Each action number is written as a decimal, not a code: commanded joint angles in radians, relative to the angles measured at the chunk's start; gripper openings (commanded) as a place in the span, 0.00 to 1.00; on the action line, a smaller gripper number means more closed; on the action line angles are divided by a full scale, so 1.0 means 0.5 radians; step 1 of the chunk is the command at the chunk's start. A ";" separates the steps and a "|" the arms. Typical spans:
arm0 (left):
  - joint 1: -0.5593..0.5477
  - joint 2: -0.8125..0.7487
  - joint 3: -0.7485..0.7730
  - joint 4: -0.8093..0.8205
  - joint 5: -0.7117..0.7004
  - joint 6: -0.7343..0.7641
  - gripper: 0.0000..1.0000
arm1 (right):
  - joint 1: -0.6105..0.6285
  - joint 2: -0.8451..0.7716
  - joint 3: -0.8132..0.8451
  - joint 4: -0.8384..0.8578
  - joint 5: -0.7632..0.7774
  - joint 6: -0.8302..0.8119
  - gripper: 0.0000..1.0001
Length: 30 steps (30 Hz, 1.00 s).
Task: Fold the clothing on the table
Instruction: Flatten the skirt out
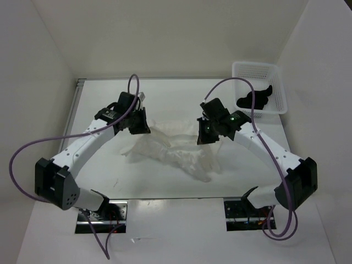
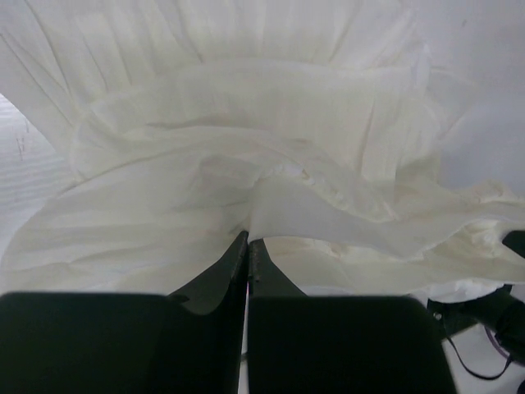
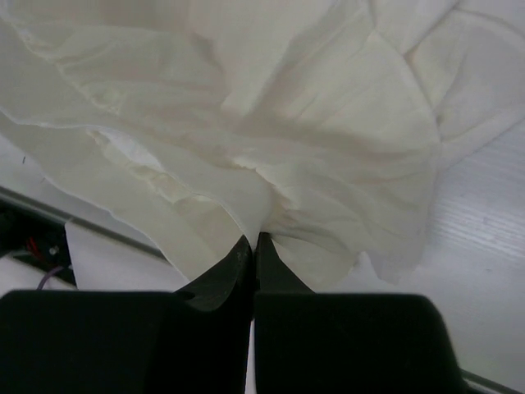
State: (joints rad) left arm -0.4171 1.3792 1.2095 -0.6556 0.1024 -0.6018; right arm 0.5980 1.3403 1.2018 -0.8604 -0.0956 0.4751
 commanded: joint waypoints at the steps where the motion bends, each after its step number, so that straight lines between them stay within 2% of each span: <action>1: 0.067 0.168 0.194 0.148 -0.076 0.041 0.00 | -0.045 0.126 0.173 0.083 0.133 -0.091 0.00; 8: 0.172 0.567 0.474 0.210 -0.033 0.059 0.00 | -0.303 0.399 0.391 0.199 0.151 -0.251 0.00; 13: 0.251 0.849 0.710 0.210 -0.015 0.081 0.00 | -0.377 0.639 0.538 0.270 0.188 -0.297 0.00; 15: 0.270 0.981 0.771 0.210 -0.015 0.081 0.04 | -0.404 0.755 0.560 0.337 0.188 -0.297 0.02; 17: 0.270 1.052 0.818 0.237 0.004 0.099 0.15 | -0.450 0.826 0.591 0.383 0.188 -0.297 0.08; 20: 0.288 1.150 0.848 0.390 0.031 0.053 0.41 | -0.508 0.945 0.695 0.472 0.206 -0.260 0.22; 22: 0.337 1.181 0.867 0.482 0.120 0.016 0.69 | -0.567 1.004 0.778 0.536 0.206 -0.260 0.24; 23: 0.355 1.205 0.867 0.583 0.227 -0.041 0.78 | -0.567 1.004 0.799 0.567 0.206 -0.236 0.26; 24: 0.374 1.233 0.897 0.636 0.282 -0.078 0.93 | -0.591 1.004 0.827 0.613 0.206 -0.235 0.27; 26: 0.426 1.273 0.962 0.734 0.435 -0.158 1.00 | -0.616 1.022 0.851 0.736 0.206 -0.217 0.27; 30: 0.475 1.285 1.155 0.777 0.547 -0.238 1.00 | -0.653 1.022 0.998 0.807 0.152 -0.269 0.27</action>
State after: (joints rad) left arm -0.1970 2.0369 1.6989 -0.3733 0.2790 -0.6720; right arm 0.2790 1.8603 1.6142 -0.5686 -0.0116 0.3538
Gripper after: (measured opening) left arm 0.997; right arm 0.270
